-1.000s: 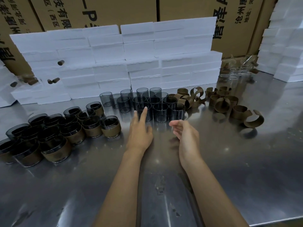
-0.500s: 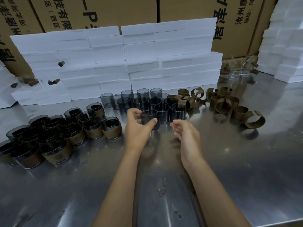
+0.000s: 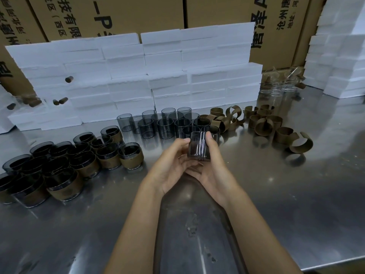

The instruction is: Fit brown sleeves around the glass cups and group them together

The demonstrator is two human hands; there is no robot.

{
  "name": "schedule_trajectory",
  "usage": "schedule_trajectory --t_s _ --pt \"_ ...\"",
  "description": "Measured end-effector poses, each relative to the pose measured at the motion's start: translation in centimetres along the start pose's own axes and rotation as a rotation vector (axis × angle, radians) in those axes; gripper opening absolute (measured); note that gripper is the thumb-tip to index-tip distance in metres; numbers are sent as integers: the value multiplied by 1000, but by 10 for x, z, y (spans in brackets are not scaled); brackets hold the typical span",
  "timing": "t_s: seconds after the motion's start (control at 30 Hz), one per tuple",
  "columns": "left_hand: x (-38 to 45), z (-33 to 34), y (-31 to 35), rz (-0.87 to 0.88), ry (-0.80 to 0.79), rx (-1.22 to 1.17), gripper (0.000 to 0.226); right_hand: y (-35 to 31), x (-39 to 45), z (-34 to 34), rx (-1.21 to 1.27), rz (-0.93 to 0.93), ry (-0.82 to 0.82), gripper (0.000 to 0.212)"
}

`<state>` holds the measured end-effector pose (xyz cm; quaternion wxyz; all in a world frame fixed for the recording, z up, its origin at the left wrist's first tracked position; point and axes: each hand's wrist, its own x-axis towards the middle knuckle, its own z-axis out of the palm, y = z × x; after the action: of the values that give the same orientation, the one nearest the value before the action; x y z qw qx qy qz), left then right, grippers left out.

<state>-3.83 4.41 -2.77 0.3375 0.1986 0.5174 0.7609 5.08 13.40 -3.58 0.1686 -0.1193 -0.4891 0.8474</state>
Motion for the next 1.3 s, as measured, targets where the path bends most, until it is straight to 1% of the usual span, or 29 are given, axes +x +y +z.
schedule_trajectory --t_s 0.1,0.17,0.23,0.27,0.37,0.4,0.47,0.5,0.6,0.73,0.77,0.8,0.87,0.9,0.93,1.0,1.03,1.13,1.23,1.27,1.3 --pt "2 0 -2 27 75 133 28 3 3 -1 -15 -20 29 75" --pt "3 -2 -3 81 128 167 22 5 6 -3 -33 -48 61 67" --pt "3 -1 -4 112 139 162 20 8 9 -4 -42 -63 97 63" --pt "3 -1 -5 117 137 170 25 10 10 -4 -42 -68 116 63" --pt "3 3 -9 143 153 240 57 13 16 -6 7 -78 171 58" --pt "3 4 -9 149 164 261 64 14 18 -8 33 -77 182 56" --pt "3 4 -10 155 184 286 67 15 20 -10 50 -70 199 55" --pt "3 3 -10 159 191 289 64 15 20 -11 37 -68 205 54" --pt "4 2 -9 176 198 264 46 16 20 -14 -43 -93 225 49" --pt "5 2 -6 135 181 120 27 12 17 -17 -114 -173 249 40" --pt "5 2 -6 121 157 77 27 10 15 -16 -108 -178 241 40" --pt "4 2 -5 103 129 26 31 8 14 -15 -100 -173 226 43" --pt "2 3 -5 66 90 -38 38 7 11 -12 -118 -143 184 67" --pt "2 4 -5 49 80 -28 41 8 12 -12 -148 -130 164 79" --pt "2 6 -6 29 63 6 47 9 13 -11 -184 -126 152 85" --pt "2 9 -8 -4 10 98 64 12 15 -11 -243 -132 133 80" --pt "1 10 -9 -8 -12 145 68 13 15 -11 -250 -137 126 78" --pt "0 10 -9 10 16 211 63 15 16 -11 -245 -152 119 81" --pt "0 8 -8 41 34 124 55 18 16 -9 -279 -168 131 91" --pt "0 8 -8 55 58 96 54 18 16 -8 -284 -182 140 85" --pt "1 9 -8 74 107 83 54 18 16 -9 -278 -197 148 74"
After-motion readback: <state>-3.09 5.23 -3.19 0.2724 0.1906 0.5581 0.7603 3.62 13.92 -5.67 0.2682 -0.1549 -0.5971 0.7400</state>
